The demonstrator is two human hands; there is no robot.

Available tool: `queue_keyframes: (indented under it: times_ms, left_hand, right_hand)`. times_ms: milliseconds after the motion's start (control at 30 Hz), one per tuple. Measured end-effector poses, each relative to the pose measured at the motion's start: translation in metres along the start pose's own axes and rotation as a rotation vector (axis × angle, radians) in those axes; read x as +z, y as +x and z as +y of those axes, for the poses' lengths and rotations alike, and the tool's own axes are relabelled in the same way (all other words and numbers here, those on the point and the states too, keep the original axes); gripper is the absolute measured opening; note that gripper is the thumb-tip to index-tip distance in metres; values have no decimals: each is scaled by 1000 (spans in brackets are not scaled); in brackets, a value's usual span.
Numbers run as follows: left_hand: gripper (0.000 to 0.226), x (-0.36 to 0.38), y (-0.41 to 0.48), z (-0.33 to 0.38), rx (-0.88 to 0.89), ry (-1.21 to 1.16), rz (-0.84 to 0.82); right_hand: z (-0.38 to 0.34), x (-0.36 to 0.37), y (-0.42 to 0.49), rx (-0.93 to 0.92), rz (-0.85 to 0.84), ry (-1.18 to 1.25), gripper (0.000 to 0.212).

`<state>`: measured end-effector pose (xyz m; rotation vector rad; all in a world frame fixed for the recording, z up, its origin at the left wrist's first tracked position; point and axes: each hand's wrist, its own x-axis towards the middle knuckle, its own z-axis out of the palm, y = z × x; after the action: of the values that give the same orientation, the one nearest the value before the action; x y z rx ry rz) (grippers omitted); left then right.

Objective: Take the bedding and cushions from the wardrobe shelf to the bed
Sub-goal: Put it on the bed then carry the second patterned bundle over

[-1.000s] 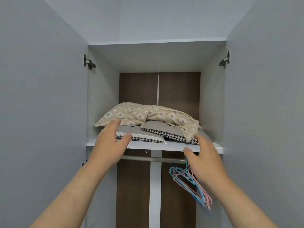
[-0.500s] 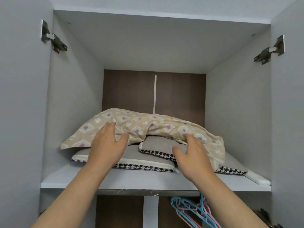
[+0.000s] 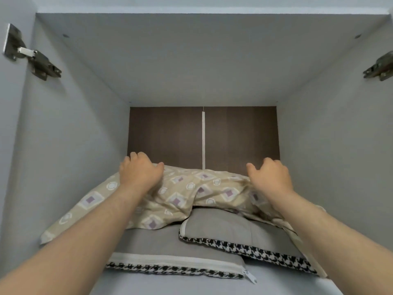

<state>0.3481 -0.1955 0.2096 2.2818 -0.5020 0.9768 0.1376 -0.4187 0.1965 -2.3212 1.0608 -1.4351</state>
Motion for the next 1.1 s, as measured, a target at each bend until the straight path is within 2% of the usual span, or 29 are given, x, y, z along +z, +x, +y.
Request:
queue_keyframes:
  times_ms: [167, 267, 367, 467, 567, 733, 1033, 1100]
  left_hand:
    - [104, 36, 29, 0, -160, 108, -98]
    - [120, 61, 29, -9, -228, 113, -153]
    - [129, 80, 37, -13, -259, 143, -147]
    - [132, 91, 38, -18, -275, 152, -136]
    - [122, 95, 33, -23, -241, 155, -130]
    - [89, 96, 23, -34, -199, -12, -147]
    - [66, 88, 0, -47, -189, -204, -49]
    - [59, 83, -6, -47, -195, -240, -34]
  right_hand:
    - [8, 33, 36, 65, -124, -196, 98]
    - [24, 56, 40, 113, -227, -213, 115]
    - [33, 80, 45, 141, -307, -184, 118]
    - [39, 99, 48, 93, -391, -152, 111]
    - [44, 104, 48, 56, -405, -125, 103]
    - [51, 106, 42, 72, -370, 1, 92]
    - [40, 90, 19, 60, -222, 81, 86]
    - [37, 84, 12, 59, -194, 98, 78]
